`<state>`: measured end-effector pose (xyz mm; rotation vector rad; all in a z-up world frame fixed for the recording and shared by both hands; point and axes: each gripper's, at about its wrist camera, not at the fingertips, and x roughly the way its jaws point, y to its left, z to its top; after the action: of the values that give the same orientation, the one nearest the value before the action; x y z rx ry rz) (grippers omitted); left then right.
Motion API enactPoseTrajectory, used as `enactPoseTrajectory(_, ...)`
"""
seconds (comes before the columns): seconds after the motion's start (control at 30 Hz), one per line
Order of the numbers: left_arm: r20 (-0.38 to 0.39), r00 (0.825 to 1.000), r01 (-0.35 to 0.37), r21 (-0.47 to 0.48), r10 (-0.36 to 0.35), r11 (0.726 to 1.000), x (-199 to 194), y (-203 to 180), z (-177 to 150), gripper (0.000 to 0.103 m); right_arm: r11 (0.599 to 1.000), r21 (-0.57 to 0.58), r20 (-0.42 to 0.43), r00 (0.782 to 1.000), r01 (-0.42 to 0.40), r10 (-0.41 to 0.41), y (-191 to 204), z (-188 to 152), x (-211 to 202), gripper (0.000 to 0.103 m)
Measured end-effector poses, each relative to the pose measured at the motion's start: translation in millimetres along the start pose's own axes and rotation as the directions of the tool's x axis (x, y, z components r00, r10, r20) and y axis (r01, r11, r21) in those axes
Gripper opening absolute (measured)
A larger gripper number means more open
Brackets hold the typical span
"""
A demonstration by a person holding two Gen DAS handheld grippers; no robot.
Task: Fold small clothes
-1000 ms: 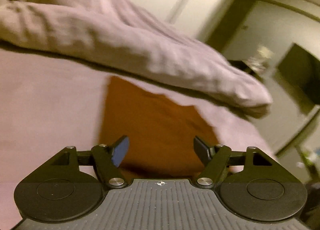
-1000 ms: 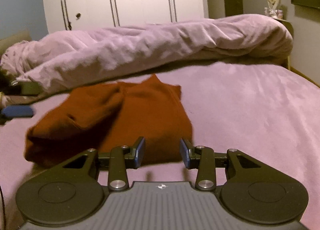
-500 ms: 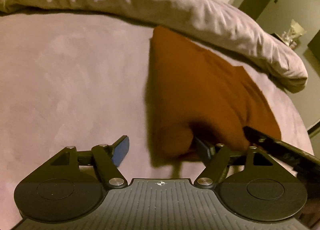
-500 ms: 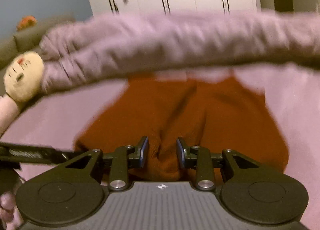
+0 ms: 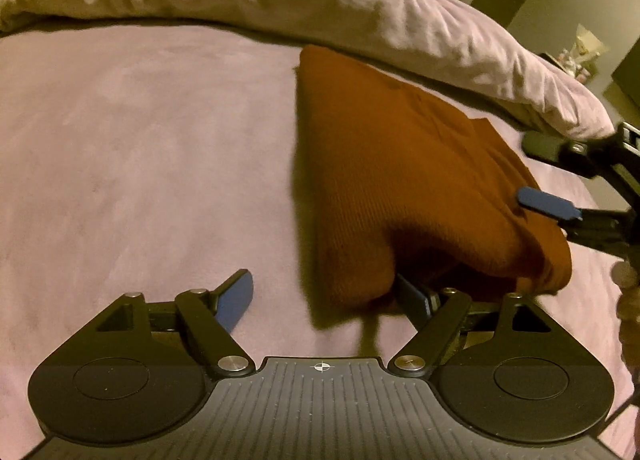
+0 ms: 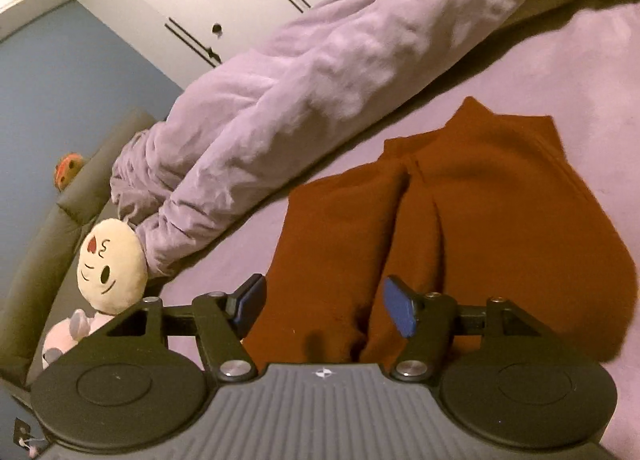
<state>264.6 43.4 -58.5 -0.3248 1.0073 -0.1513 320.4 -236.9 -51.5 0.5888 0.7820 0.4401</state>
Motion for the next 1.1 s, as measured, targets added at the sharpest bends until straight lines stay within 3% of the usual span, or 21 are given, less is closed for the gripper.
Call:
enactPoseTrajectory(0.17,-0.005,1.000,-0.002,0.003,0.002,1.000,1,0,1,0.085,1.000,0.021,-0.112,0.994,0.001,0.001,-9,-4,34,0.065)
enactPoseTrajectory(0.23,-0.008,1.000,-0.006,0.011,0.006,1.000,1,-1,1,0.085,1.000,0.026,-0.119,0.993,-0.009,0.012,-13,-5,43,0.054)
enactPoseTrajectory(0.37,-0.018,1.000,-0.016,0.035,0.017,0.999,3,-4,1,0.085,0.997,0.076,-0.128,0.991,-0.015,0.024,-20,-2,52,0.016)
enactPoseTrajectory(0.43,-0.020,1.000,-0.023,0.045,0.024,0.999,2,-6,1,0.085,0.999,0.038,-0.125,0.992,-0.002,0.006,-17,-2,51,0.012)
enactPoseTrajectory(0.5,-0.024,0.999,-0.029,0.049,0.030,0.998,-1,-8,2,0.084,0.996,-0.073,-0.090,0.995,0.047,-0.053,-3,-2,43,0.010)
enactPoseTrajectory(0.63,0.002,1.000,-0.011,0.066,0.011,0.998,-15,-14,5,0.084,0.960,-0.251,0.052,0.992,0.126,-0.117,22,4,8,0.009)
enactPoseTrajectory(0.77,0.019,0.999,0.042,0.053,-0.044,0.998,-23,-18,13,0.084,0.884,-0.394,0.108,0.968,0.252,-0.228,25,6,-5,0.009)
enactPoseTrajectory(0.9,-0.011,1.000,0.015,0.058,-0.014,0.998,-12,-25,16,0.084,0.915,-0.339,-0.015,0.971,0.220,-0.239,-4,0,17,0.011)
enactPoseTrajectory(0.97,-0.012,1.000,0.016,0.057,-0.015,0.998,-12,-26,18,0.084,0.930,-0.306,-0.023,0.975,0.204,-0.221,-13,-6,20,0.014)
enactPoseTrajectory(1.03,-0.014,1.000,0.001,0.063,0.000,0.998,-12,-23,18,0.084,0.957,-0.233,-0.029,0.982,0.175,-0.186,-19,-3,11,0.023)
enactPoseTrajectory(1.07,-0.016,1.000,-0.005,0.059,0.006,0.998,-11,-22,17,0.084,0.972,-0.177,-0.036,0.986,0.152,-0.161,-24,0,4,0.033)
enactPoseTrajectory(1.1,-0.020,1.000,-0.008,0.053,0.009,0.999,-9,-21,17,0.084,0.983,-0.122,-0.027,0.990,0.137,-0.141,-30,1,-5,0.050)
